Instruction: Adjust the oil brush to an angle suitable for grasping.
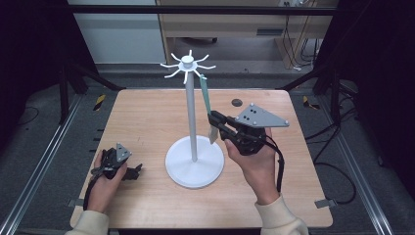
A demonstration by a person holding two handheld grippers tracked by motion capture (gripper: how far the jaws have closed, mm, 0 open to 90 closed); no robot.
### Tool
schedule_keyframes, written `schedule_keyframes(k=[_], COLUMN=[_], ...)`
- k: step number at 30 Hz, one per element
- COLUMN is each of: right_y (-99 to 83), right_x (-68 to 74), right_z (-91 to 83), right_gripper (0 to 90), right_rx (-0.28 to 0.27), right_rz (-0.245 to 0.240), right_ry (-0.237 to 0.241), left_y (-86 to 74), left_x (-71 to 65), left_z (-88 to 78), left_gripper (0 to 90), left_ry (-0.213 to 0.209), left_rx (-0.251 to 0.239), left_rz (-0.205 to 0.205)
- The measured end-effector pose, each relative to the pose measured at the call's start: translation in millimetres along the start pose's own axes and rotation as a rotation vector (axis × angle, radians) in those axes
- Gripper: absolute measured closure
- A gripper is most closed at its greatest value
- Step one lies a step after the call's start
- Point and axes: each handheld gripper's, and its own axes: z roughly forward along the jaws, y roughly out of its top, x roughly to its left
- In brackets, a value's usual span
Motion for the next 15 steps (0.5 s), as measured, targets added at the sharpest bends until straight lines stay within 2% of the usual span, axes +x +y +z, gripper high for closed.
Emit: schedule_keyframes(k=[15], right_y=[-0.9], right_x=[-0.6], right_z=[0.2], right_gripper=[82.2], right_rx=[-0.005], right_rz=[-0.001], right_ry=[0.003], left_y=[-0.7], left_x=[0.3], left_z=[-0.3], left_gripper=[2.7], left_ry=[-0.003], left_rx=[0.001], left_rz=[-0.006])
